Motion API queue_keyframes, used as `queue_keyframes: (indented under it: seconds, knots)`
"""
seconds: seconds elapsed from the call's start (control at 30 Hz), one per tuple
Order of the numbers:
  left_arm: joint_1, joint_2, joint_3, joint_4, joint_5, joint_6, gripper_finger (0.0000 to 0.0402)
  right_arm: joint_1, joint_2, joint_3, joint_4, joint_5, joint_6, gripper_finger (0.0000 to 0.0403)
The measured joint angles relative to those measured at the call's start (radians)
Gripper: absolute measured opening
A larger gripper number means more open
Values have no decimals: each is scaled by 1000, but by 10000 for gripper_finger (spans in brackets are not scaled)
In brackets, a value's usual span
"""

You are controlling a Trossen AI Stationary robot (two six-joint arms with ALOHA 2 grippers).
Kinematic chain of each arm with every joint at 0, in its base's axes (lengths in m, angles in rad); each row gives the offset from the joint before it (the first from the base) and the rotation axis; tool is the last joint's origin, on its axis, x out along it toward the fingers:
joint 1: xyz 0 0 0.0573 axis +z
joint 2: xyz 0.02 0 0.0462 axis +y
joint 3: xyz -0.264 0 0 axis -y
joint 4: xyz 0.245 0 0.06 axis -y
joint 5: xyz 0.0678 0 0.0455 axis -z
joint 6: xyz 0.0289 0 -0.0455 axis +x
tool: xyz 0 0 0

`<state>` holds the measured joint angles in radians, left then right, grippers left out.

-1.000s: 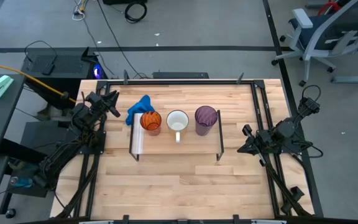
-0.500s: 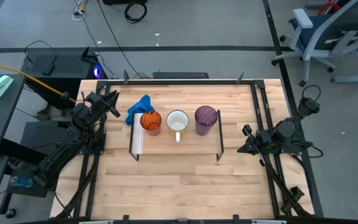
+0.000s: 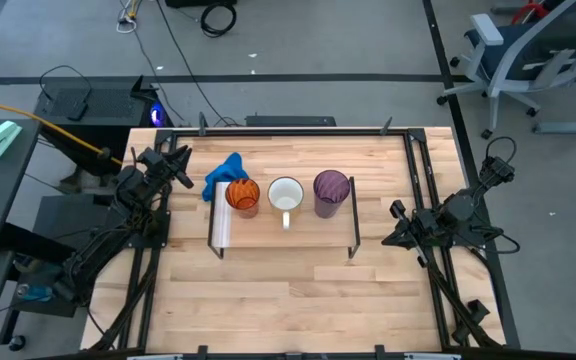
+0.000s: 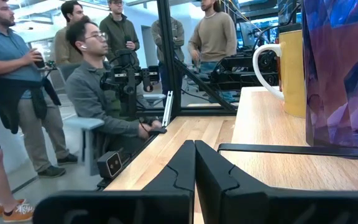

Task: Stack small to large cups/mugs on shelf
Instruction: Return to Home Position

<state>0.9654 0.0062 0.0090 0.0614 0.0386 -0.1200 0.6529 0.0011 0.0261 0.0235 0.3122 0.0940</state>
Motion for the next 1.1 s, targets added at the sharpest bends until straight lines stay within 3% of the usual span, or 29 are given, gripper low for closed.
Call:
queue_keyframes:
  seconds: [1.1]
  knots:
    - [0, 0, 0, 0, 0, 0, 87, 0, 0, 0, 0, 0, 0, 11]
